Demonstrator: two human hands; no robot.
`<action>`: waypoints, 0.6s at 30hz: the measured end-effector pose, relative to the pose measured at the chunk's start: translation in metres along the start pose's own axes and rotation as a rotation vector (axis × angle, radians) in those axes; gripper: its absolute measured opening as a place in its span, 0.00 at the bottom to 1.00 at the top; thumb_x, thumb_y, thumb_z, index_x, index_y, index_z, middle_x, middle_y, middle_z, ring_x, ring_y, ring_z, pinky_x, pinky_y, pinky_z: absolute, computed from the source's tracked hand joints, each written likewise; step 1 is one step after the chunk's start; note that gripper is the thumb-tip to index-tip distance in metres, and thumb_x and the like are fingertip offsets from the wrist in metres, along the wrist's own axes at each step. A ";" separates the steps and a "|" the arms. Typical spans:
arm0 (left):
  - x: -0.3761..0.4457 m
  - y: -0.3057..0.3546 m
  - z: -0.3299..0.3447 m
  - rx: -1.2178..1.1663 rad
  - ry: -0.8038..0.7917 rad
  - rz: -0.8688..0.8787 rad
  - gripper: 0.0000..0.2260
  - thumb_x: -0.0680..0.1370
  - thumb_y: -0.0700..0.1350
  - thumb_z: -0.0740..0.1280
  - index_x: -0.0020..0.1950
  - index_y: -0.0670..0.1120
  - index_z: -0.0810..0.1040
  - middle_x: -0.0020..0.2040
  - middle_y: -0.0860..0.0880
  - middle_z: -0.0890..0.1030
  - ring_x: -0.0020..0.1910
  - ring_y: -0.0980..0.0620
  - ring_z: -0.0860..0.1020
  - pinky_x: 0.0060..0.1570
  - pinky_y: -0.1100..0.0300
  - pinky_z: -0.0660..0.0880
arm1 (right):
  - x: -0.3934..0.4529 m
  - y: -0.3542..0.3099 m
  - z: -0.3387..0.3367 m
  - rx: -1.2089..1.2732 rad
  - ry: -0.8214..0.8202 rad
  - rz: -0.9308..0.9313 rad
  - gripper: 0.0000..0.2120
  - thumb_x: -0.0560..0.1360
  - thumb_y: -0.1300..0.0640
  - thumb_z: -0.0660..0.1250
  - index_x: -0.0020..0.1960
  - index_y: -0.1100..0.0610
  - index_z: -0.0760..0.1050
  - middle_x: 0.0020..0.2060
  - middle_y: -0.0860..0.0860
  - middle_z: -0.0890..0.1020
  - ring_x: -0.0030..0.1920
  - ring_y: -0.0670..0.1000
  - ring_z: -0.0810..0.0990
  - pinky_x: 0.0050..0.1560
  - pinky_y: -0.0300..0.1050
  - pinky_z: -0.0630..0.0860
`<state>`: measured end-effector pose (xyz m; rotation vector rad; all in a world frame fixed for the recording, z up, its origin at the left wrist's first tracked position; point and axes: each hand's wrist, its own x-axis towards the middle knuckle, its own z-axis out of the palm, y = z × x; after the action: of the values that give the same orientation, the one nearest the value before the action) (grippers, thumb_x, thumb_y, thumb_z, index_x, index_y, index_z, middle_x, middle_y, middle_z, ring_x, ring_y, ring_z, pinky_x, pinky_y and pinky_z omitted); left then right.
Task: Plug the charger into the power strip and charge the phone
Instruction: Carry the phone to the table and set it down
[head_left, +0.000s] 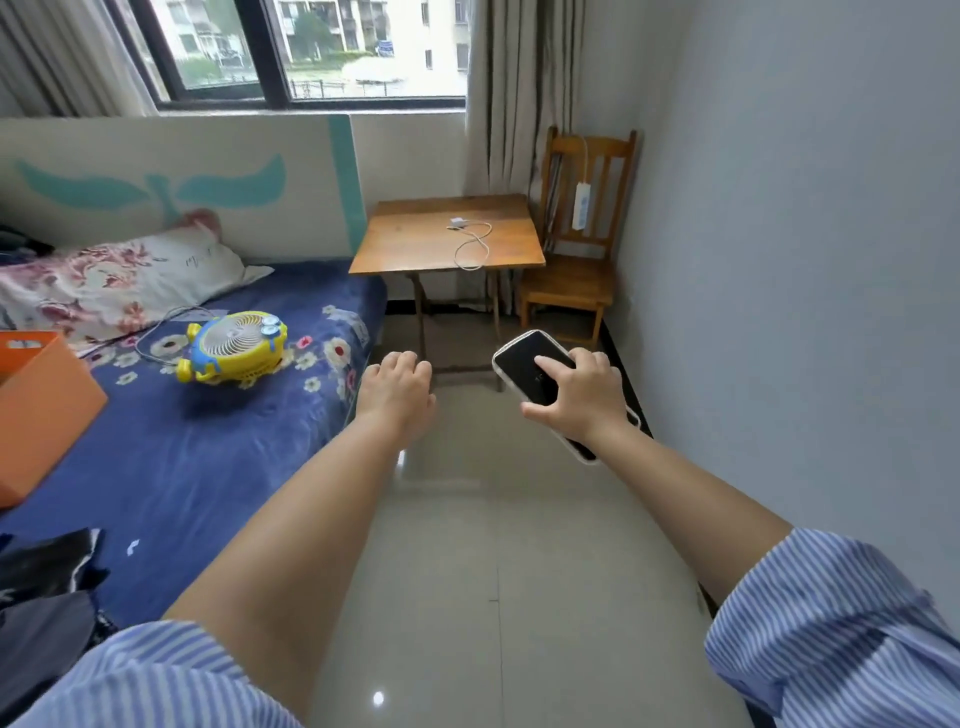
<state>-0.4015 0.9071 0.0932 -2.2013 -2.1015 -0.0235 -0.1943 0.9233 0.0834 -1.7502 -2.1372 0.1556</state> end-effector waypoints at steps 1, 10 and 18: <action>0.031 -0.010 -0.003 0.000 0.007 -0.012 0.16 0.78 0.46 0.58 0.64 0.41 0.68 0.68 0.42 0.68 0.69 0.44 0.63 0.65 0.50 0.64 | 0.037 -0.003 0.002 0.009 0.000 -0.005 0.29 0.65 0.44 0.70 0.63 0.52 0.68 0.59 0.62 0.73 0.59 0.62 0.67 0.59 0.55 0.66; 0.243 -0.098 0.008 0.049 0.013 -0.083 0.14 0.78 0.46 0.59 0.60 0.41 0.69 0.64 0.42 0.71 0.64 0.43 0.67 0.60 0.49 0.68 | 0.277 -0.012 0.051 -0.086 0.015 -0.029 0.29 0.66 0.42 0.67 0.63 0.52 0.68 0.56 0.62 0.75 0.57 0.62 0.69 0.56 0.53 0.68; 0.443 -0.177 0.021 0.052 0.003 -0.082 0.15 0.78 0.46 0.58 0.62 0.41 0.69 0.65 0.42 0.70 0.65 0.42 0.65 0.59 0.50 0.67 | 0.473 -0.040 0.095 -0.044 0.006 0.030 0.28 0.67 0.41 0.66 0.63 0.52 0.67 0.56 0.61 0.75 0.57 0.62 0.69 0.56 0.53 0.69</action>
<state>-0.5576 1.3576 0.1176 -2.0842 -2.1641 0.0216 -0.3392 1.3846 0.1099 -1.8058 -2.1260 0.1125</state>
